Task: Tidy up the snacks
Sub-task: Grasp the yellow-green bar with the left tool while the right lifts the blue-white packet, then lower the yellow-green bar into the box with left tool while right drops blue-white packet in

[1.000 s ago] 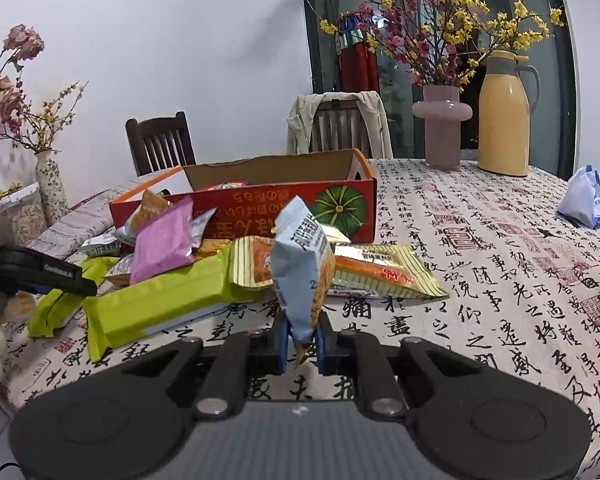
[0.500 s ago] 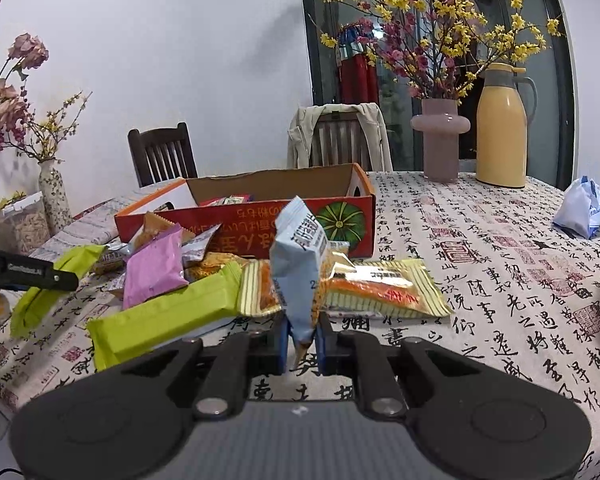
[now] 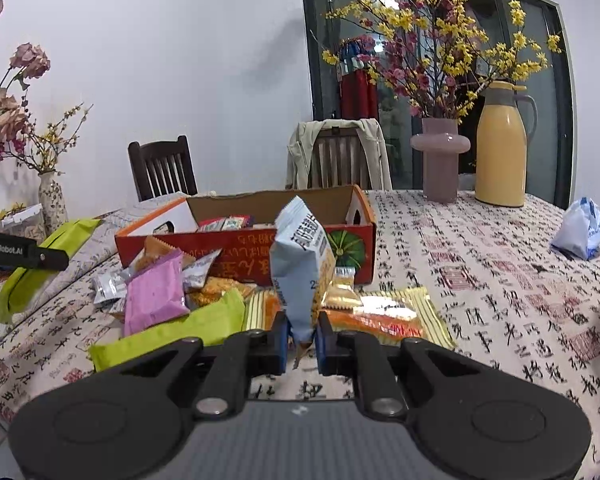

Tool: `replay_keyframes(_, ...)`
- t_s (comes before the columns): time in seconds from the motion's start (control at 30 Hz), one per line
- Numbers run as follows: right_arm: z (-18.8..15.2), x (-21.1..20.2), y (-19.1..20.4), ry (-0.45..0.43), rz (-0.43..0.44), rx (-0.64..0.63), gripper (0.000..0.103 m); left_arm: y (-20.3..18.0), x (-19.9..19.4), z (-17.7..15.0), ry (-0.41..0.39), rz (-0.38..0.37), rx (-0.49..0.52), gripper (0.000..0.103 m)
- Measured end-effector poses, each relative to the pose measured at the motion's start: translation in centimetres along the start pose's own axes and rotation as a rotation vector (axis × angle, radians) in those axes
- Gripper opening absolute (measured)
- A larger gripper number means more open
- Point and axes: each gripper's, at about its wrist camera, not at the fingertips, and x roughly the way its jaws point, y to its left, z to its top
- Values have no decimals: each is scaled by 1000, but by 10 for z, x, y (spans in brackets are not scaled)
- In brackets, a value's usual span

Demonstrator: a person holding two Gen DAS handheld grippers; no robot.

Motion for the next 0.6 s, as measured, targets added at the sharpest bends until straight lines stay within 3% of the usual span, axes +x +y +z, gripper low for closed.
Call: replay_keyframes(0.6, 68, 54, 4, -95, -9, -30, 13, -37, 39, 69, -112, -52, 9, 41)
